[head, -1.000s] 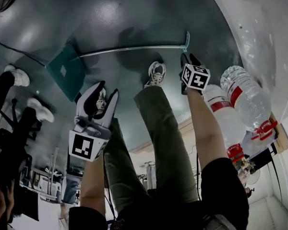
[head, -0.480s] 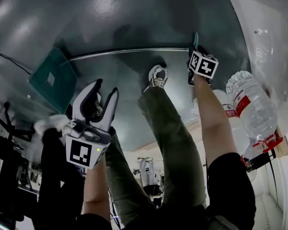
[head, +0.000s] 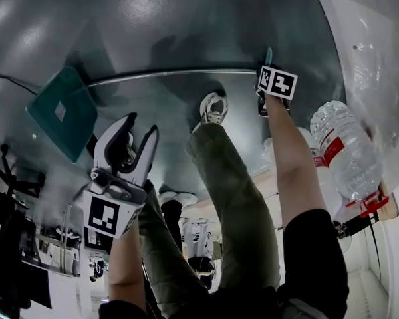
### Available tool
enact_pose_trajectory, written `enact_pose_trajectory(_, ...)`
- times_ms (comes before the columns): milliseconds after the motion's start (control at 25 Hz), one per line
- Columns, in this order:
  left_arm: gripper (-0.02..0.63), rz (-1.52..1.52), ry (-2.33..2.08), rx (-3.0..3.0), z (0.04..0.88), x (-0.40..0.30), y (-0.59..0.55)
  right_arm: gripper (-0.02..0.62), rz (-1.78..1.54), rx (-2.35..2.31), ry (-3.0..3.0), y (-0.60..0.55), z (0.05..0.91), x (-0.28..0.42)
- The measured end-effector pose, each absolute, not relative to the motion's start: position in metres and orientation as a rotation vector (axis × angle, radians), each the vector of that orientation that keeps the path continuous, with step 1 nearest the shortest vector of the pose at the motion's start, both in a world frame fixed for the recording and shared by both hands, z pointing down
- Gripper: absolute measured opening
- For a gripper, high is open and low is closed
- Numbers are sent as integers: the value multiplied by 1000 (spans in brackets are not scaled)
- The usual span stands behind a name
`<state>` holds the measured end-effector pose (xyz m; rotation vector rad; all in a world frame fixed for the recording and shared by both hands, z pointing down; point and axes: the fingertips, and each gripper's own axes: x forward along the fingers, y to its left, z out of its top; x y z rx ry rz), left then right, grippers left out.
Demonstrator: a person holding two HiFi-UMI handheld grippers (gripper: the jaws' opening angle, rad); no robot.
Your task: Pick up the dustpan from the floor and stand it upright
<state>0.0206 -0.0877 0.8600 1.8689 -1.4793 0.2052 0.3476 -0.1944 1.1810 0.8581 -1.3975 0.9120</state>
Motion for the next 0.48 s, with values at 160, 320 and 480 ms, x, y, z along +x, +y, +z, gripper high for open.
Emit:
enact_pose_trajectory(160,166,170,-1447,1860,859,37,-95,64,894,811,-1373,-194,1178,352)
enact_pose_trajectory(320,166,87,-1442,1896,844,47,-112,61,883,846,-1423,-205,1158,346)
enact_pose_trajectory(480,166,121,-1413,1927,826,54,-112,58,891,884,-1469,-210,1126,342)
